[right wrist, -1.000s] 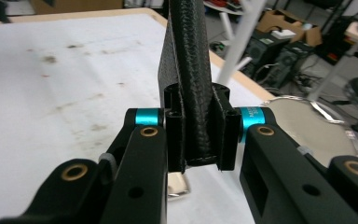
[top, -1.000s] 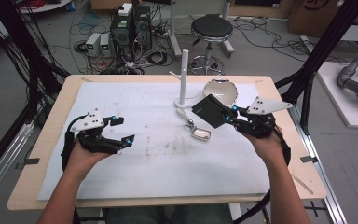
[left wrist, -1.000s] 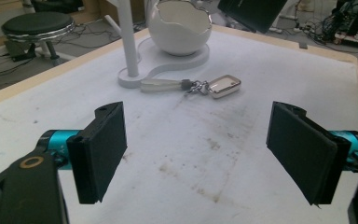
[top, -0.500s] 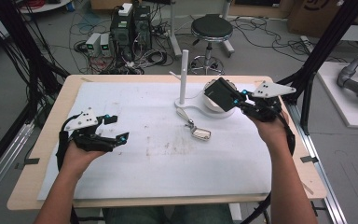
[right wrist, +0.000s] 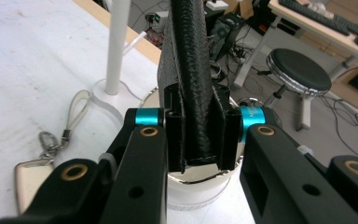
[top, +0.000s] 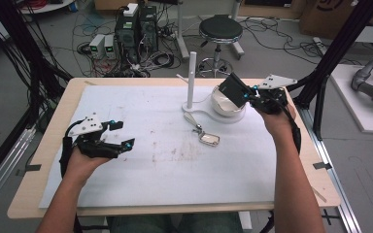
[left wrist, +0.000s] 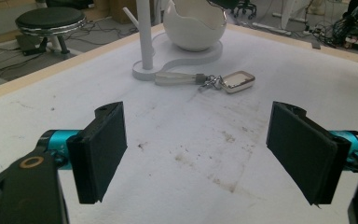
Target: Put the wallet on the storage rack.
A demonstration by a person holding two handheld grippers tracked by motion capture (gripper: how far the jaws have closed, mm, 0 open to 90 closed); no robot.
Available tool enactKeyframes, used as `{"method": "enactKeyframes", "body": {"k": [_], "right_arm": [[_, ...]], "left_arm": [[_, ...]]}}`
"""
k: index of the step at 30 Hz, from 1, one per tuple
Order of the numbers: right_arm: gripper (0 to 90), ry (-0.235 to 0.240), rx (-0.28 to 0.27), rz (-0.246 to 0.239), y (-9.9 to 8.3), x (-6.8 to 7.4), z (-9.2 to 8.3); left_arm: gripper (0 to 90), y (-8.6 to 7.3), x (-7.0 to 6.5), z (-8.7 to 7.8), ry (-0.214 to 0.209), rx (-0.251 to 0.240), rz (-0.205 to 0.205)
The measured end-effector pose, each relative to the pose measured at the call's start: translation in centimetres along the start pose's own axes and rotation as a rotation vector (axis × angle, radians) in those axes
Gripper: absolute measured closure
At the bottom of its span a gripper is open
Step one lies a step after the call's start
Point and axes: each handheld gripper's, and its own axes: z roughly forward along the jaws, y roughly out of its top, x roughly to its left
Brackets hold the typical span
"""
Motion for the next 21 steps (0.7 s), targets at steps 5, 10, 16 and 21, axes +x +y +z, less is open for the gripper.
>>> {"method": "enactKeyframes", "body": {"k": [5, 10, 16, 21], "right_arm": [[78.7, -0.010, 0.047, -0.009, -0.7, -0.4, 1.8], [78.7, -0.029, 0.056, 0.000, -0.9, -0.5, 2.7], [78.7, -0.033, 0.090, 0.004, -1.2, -0.6, 4.0], [78.5, -0.027, 0.113, 0.023, -1.7, -0.3, 5.0]], "left_arm": [[20.0, -0.1, 0.1, 0.0, 0.001, -0.001, -0.004], [20.0, -0.1, 0.0, 0.1, -0.001, -0.006, -0.007], [20.0, -0.1, -0.2, 0.2, -0.007, -0.005, -0.006], [20.0, -0.2, -0.2, 0.3, -0.011, -0.003, -0.006]]}}
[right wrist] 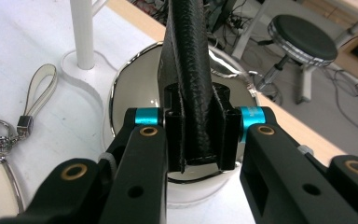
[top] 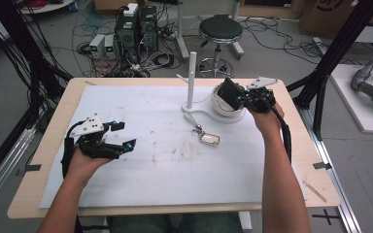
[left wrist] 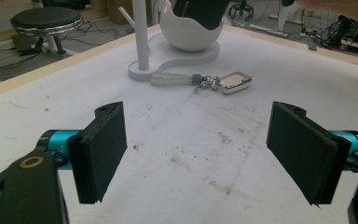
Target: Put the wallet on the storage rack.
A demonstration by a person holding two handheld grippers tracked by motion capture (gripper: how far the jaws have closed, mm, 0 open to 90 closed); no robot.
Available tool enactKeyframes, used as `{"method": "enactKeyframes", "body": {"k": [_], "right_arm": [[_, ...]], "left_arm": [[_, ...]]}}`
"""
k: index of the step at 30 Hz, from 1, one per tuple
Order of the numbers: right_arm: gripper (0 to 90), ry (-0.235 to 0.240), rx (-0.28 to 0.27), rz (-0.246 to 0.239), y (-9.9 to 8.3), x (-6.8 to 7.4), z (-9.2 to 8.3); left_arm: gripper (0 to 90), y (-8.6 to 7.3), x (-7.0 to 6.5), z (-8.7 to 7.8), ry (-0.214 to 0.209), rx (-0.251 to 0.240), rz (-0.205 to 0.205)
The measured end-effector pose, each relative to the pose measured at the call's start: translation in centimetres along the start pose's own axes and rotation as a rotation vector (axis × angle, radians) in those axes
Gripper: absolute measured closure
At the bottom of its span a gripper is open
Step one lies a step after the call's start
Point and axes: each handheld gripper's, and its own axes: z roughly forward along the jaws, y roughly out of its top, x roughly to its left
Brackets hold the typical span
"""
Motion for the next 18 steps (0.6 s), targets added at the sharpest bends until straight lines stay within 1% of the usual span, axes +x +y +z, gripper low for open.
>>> {"method": "enactKeyframes", "body": {"k": [1, 2, 3, 4, 5, 7, 8, 9, 11, 13, 15, 18], "right_arm": [[78.4, 0.003, 0.002, 0.000, -0.2, 0.1, 0.3], [78.4, 0.004, 0.018, 0.019, -0.4, 0.3, 0.7], [78.4, 0.013, 0.022, 0.025, -0.6, 0.4, 1.0], [78.3, 0.001, 0.013, 0.018, -0.9, 0.5, 1.3], [78.1, -0.004, 0.010, 0.035, -1.3, 0.7, 1.5], [75.0, 0.016, -0.015, 0.085, -1.8, 0.5, 1.7], [69.8, 0.000, -0.021, 0.083, -1.8, 0.6, 1.6], [60.9, -0.018, -0.030, 0.078, -1.9, 0.7, 1.5], [52.8, -0.013, -0.021, 0.101, -1.9, 0.6, 1.2], [47.1, -0.002, -0.023, 0.124, -2.0, 0.4, 0.6], [41.5, -0.008, -0.028, 0.131, -2.0, 0.4, 0.1], [37.6, -0.006, -0.062, 0.154, -2.2, 0.6, -1.0]], "left_arm": [[20.0, 0.0, 0.0, 0.0, 0.002, 0.000, 0.000], [20.0, 0.0, 0.0, 0.0, 0.000, 0.000, 0.001], [20.0, -0.1, 0.0, -0.1, -0.001, 0.000, 0.000], [20.0, -0.1, 0.0, -0.1, -0.004, -0.001, 0.000], [20.0, -0.1, 0.0, -0.2, -0.004, 0.002, 0.002], [20.0, -0.1, 0.0, -0.3, -0.005, -0.003, 0.000], [20.0, -0.1, 0.1, -0.4, -0.003, -0.005, 0.001], [20.0, -0.1, 0.1, -0.4, -0.003, -0.007, 0.001], [20.0, 0.0, 0.1, -0.4, -0.003, -0.006, 0.000], [20.0, 0.0, 0.0, -0.3, -0.002, -0.006, 0.000], [20.0, 0.1, 0.0, -0.3, -0.003, -0.004, 0.002], [20.0, 0.2, -0.1, -0.4, -0.002, -0.009, -0.001]]}}
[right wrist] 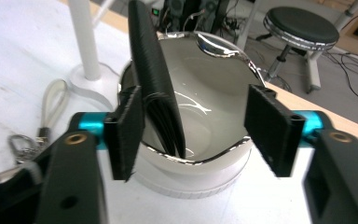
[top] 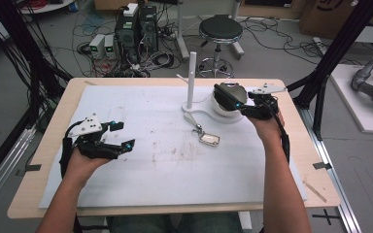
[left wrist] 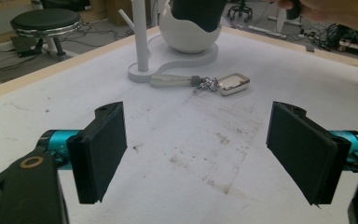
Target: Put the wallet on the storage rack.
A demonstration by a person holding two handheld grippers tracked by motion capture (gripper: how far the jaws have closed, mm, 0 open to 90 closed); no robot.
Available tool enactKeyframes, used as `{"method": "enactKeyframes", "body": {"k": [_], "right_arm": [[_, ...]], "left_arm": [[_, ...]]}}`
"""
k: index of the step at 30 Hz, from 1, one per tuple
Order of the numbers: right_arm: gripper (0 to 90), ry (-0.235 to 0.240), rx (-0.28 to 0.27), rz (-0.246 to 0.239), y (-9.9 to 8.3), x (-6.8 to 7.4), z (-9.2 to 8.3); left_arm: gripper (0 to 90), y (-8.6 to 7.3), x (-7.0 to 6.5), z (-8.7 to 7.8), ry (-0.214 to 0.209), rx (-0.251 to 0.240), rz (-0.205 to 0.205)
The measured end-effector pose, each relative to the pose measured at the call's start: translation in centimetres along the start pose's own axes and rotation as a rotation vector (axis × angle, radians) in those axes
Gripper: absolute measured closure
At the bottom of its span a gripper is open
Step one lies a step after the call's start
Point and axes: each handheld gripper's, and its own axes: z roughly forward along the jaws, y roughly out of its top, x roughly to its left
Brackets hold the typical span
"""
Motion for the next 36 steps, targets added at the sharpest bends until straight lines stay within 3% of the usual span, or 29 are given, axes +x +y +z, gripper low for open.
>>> {"method": "enactKeyframes", "body": {"k": [3, 8, 12, 19, 31, 36], "right_arm": [[35.8, 0.017, -0.016, 0.016, -0.2, 0.2, -1.2], [33.4, 0.029, -0.080, 0.020, -0.6, 0.8, -3.7], [31.3, 0.066, -0.139, 0.038, -0.8, 1.2, -5.9], [28.9, 0.097, -0.192, 0.018, -2.1, 2.8, -8.8], [20.6, 0.122, -0.245, 0.028, -3.7, 5.3, -8.8], [20.2, 0.135, -0.227, 0.022, -3.7, 5.6, -8.3]], "left_arm": [[20.0, 0.0, 0.0, 0.0, 0.001, 0.001, 0.001], [20.0, 0.2, 0.0, -0.1, 0.004, -0.001, 0.005], [20.0, 0.3, 0.1, -0.2, 0.005, -0.001, 0.003], [20.0, 0.1, 0.5, -0.4, 0.018, 0.005, 0.008], [20.0, -0.2, 1.0, -0.8, 0.037, 0.011, 0.014], [19.9, -0.3, 1.0, -1.0, 0.041, 0.012, 0.011]]}}
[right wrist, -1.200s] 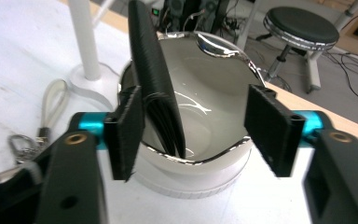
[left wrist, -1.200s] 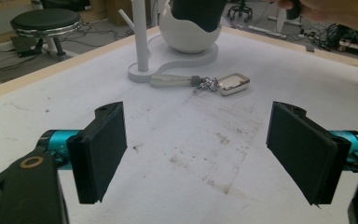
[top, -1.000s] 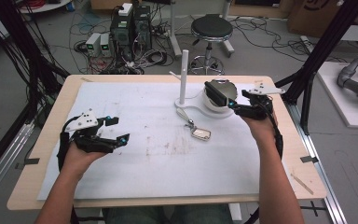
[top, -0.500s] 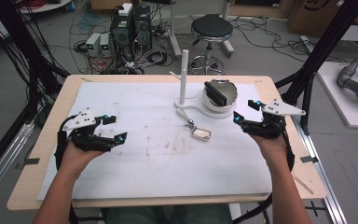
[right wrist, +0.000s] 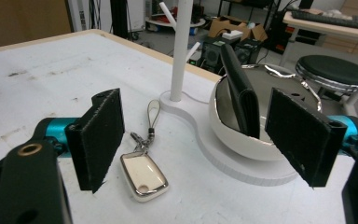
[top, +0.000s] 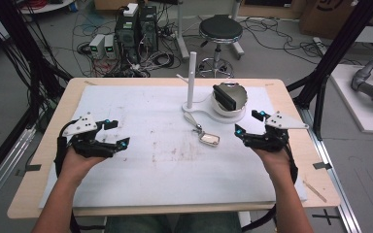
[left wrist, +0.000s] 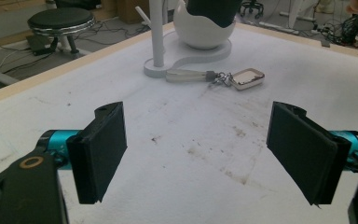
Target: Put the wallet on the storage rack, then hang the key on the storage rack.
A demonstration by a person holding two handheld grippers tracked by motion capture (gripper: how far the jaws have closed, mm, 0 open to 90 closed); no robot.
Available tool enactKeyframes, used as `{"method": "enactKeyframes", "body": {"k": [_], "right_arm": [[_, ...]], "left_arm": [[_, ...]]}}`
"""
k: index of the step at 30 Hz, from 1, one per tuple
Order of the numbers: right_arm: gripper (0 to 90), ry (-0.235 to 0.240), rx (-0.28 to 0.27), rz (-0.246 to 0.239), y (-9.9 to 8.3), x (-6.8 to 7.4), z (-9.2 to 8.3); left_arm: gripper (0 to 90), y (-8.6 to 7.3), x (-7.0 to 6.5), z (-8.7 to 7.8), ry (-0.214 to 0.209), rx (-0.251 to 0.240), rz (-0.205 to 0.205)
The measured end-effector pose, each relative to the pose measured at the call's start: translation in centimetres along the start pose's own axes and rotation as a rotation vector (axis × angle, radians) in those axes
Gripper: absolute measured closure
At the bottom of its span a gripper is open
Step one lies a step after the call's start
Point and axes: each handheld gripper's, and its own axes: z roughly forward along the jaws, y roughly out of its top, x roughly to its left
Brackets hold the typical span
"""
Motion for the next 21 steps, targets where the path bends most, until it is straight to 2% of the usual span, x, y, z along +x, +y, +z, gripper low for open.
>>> {"method": "enactKeyframes", "body": {"k": [3, 8, 14, 21], "right_arm": [[20.2, 0.002, 0.009, 0.008, -0.3, 0.0, 0.3], [20.1, 0.002, 0.010, -0.007, -0.3, 0.1, 0.5], [20.2, 0.019, 0.010, -0.019, 0.1, 0.9, 0.7], [20.2, 0.036, 0.032, -0.037, 0.8, 2.0, 2.2]], "left_arm": [[20.0, -0.1, 0.0, 0.0, 0.000, -0.002, -0.005], [19.9, -0.1, 0.0, 0.2, 0.003, 0.006, 0.000], [19.9, 0.0, 0.1, 0.2, 0.008, 0.003, 0.000], [19.9, -0.3, 0.5, -0.4, 0.017, -0.006, -0.012]]}}
